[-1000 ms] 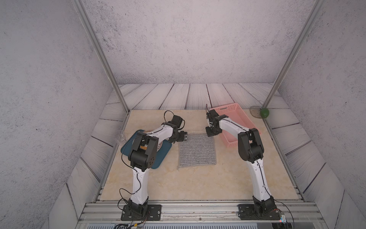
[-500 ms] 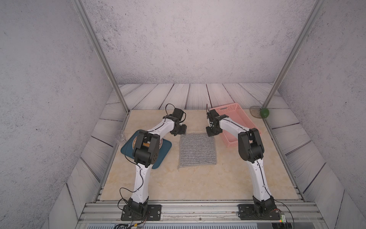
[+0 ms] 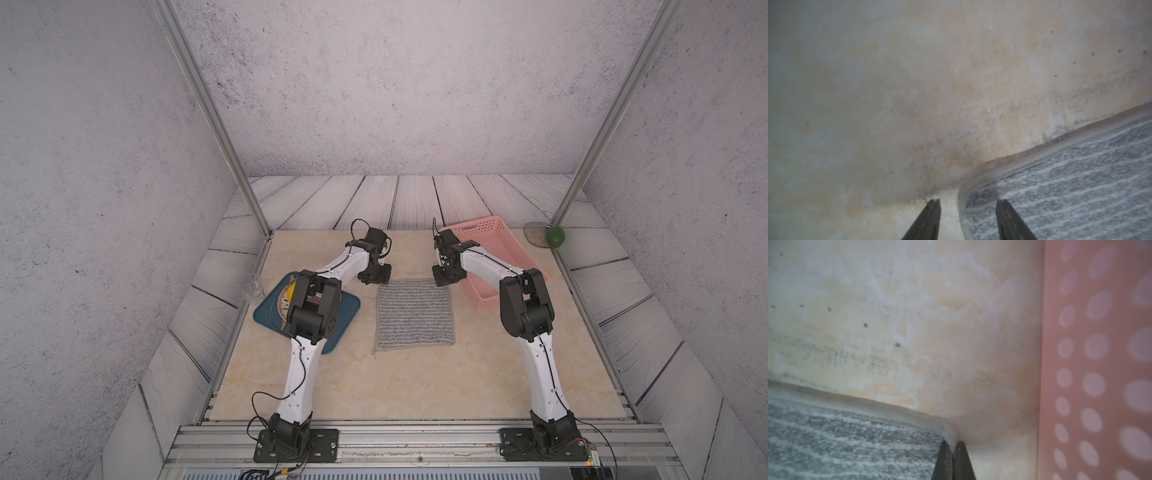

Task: Fold the square dishcloth
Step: Fold the cleaning item at the center of the board.

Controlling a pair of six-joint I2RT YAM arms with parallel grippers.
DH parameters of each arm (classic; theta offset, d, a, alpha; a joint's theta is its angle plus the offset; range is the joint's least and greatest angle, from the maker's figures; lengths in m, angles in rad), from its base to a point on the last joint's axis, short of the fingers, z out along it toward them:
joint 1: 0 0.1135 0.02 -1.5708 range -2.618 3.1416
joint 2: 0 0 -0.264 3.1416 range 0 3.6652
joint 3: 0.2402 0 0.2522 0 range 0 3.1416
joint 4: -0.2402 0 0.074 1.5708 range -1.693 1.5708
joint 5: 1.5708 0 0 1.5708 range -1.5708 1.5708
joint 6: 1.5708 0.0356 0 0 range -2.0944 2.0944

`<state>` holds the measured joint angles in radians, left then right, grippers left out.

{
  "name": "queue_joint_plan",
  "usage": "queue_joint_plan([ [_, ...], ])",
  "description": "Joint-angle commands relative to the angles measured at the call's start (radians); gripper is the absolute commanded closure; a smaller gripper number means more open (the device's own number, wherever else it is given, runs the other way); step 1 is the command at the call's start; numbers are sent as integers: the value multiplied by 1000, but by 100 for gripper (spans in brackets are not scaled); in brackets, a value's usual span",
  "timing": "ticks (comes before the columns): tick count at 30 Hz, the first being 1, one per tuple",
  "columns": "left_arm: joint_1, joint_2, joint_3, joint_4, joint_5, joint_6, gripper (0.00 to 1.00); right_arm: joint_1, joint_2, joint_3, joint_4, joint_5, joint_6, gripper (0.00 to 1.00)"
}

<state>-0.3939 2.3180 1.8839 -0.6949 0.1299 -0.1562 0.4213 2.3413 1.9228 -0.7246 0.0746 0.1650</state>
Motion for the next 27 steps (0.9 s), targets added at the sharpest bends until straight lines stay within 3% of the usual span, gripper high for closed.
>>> queue_joint_plan([
  [1,6,44,34,-22,34,12,52,0,9,13,-29,-2,-2,100],
  [7,6,72,45,-26,37,3,70,-1,14,17,-31,-2,-4,100],
  [13,6,65,20,-19,39,-1,100,0,22,34,-41,1,-9,100],
  [27,4,-207,-215,185,44,0,100,-1,-110,-26,7,26,-13,100],
])
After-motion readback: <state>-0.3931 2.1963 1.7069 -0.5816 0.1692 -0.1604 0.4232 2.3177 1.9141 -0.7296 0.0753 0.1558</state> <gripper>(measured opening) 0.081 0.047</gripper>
